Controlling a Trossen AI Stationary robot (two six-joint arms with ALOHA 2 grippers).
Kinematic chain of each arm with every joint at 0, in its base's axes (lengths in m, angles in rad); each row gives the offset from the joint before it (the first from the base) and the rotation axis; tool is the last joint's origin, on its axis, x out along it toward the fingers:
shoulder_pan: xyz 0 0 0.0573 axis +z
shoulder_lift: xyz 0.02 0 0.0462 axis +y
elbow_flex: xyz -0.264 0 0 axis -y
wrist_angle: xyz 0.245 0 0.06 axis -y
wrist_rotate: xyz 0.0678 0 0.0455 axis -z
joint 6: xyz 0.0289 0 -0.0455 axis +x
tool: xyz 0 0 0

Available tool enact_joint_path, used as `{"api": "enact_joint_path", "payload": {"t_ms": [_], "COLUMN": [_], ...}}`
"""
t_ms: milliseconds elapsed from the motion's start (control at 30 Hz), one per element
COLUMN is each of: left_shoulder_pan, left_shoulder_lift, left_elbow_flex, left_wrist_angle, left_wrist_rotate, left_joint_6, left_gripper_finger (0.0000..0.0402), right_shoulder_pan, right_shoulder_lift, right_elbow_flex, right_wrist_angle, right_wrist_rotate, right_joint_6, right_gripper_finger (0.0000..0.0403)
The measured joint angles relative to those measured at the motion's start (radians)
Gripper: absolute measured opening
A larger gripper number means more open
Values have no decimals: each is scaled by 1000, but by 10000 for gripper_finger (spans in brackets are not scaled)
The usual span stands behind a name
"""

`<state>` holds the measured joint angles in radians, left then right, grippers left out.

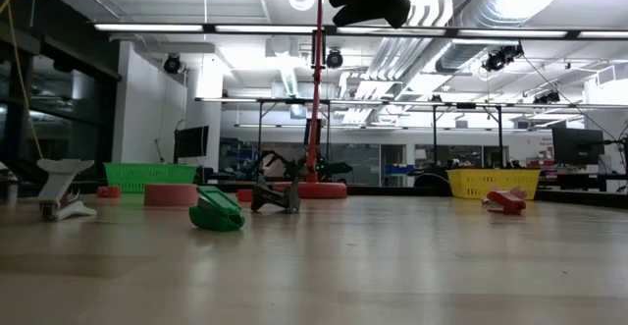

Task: Pick and place Stapler, Stapler remover, tape
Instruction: Put the light blue tape into the blue basket

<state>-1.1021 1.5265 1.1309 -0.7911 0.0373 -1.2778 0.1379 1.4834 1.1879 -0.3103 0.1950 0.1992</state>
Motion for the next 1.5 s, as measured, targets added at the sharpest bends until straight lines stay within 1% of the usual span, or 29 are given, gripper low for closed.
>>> {"api": "enact_joint_path", "payload": {"t_ms": [167,233,433,600,800,967,1133,1500], "left_shoulder_pan": [-5,-4,-4,-4,-4,-4,-4,-4], "left_shoulder_lift": [0,0,0,27,69,71,71,73], "left_elbow_flex": [0,0,0,-1,-1,-1,-1,-1], "left_wrist_angle": [-59,-62,-58,-64,-64,-64,-64,-43], "left_wrist_rotate": [-30,-34,-96,-95,-49,-46,-20,-20], "left_joint_6": [-29,-29,-40,-45,-63,-63,-63,-63], "left_gripper_finger": [13,13,13,13,13,13,13,12], "right_shoulder_pan": [0,0,0,0,0,0,0,0], "right_shoulder_lift": [0,0,0,0,0,0,0,0], "right_elbow_flex": [0,0,0,0,0,0,0,0], "right_wrist_angle": [0,0,0,0,0,0,0,0], "right_wrist_rotate": [0,0,0,0,0,0,0,0], "right_joint_6": [-1,-1,-1,0,0,-1,-9,-28], "right_gripper_finger": [177,177,177,177,177,177,177,177]}}
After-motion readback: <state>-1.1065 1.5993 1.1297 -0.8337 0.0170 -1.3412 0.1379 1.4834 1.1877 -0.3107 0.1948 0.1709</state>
